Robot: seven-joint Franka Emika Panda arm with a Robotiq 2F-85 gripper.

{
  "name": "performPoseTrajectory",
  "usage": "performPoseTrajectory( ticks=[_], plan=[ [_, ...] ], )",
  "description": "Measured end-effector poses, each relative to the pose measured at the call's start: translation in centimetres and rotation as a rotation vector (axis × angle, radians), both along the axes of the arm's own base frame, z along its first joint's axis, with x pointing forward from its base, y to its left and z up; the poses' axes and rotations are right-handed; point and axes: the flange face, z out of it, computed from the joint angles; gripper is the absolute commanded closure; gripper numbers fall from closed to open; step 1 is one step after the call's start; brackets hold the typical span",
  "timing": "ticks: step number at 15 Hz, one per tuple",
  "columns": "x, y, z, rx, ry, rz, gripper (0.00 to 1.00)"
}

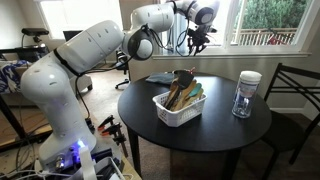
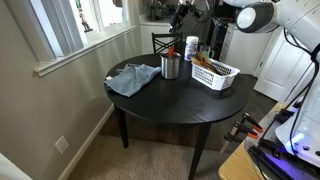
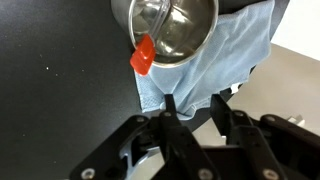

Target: Remove the spatula from the cutlery holder and place it in the white basket

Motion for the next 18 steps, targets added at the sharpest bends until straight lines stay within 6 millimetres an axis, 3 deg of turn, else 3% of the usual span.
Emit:
performPoseTrajectory(
  ticks=[4, 8, 18],
  plan=[
    [0.2, -0.9, -4.1, -0.004, 0.063, -0.007, 0.02],
    [0.1, -1.9, -7.1, -0.025, 0.115, -0.001, 0.0],
    [0.8, -2.1, -8.7, -0.035, 0.022, 0.111, 0.0]
  ],
)
